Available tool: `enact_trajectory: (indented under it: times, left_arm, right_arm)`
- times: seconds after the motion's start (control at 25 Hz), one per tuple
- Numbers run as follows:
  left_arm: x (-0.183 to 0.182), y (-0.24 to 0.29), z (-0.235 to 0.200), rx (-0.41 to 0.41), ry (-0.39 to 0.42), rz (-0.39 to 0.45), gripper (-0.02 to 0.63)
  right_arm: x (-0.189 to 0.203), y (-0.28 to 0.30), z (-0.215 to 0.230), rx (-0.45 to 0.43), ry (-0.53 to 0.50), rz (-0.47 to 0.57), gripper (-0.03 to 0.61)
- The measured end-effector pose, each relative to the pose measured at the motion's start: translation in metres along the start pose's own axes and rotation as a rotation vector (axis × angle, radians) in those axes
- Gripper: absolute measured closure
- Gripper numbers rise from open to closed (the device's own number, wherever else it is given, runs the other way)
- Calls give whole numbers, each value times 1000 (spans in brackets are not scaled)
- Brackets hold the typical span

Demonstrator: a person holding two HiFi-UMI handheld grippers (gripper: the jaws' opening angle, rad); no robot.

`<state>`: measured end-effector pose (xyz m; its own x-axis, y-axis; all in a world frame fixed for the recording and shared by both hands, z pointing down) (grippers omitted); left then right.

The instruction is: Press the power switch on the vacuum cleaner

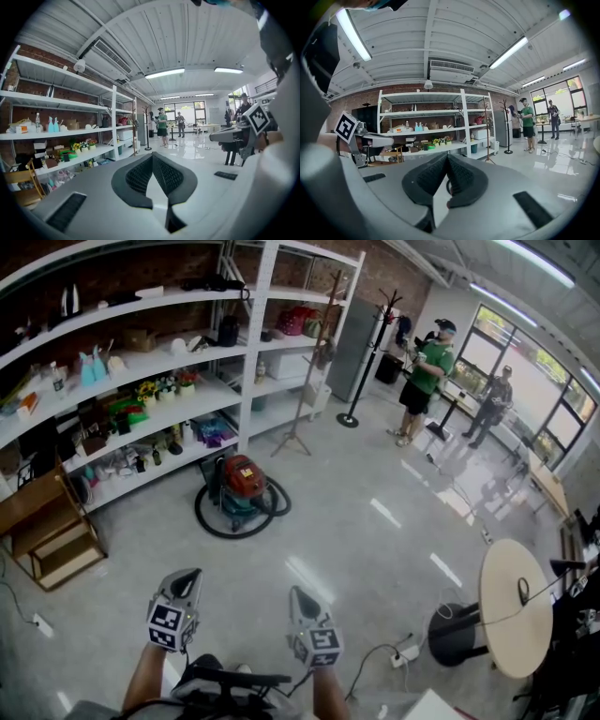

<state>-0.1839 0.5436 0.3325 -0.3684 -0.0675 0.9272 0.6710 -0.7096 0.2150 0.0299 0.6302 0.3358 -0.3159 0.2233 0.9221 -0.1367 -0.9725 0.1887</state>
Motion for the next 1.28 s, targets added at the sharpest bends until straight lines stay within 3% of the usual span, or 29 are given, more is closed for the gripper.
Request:
enact_trajectory:
  times: [0.48, 1.28]
  left_arm:
    - [2, 18, -12, 2, 13, -3, 606]
    - [10, 144, -125, 27, -1, -14, 606]
  right_arm:
    - [4, 27, 4, -22, 22, -23, 566]
    - [-39, 186, 14, -3, 29, -48, 566]
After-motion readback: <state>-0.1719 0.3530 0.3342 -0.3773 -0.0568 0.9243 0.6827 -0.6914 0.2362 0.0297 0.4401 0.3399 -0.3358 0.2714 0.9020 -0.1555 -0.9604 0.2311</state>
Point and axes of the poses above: the fingertips, and each gripper's own axes: y forward along the fingers, z to its right, x out of its underside, the point moved 1 cm from there along -y, backward along the fingers, and after that the axes turned 15 degrees about y, right-handed, at the moved point
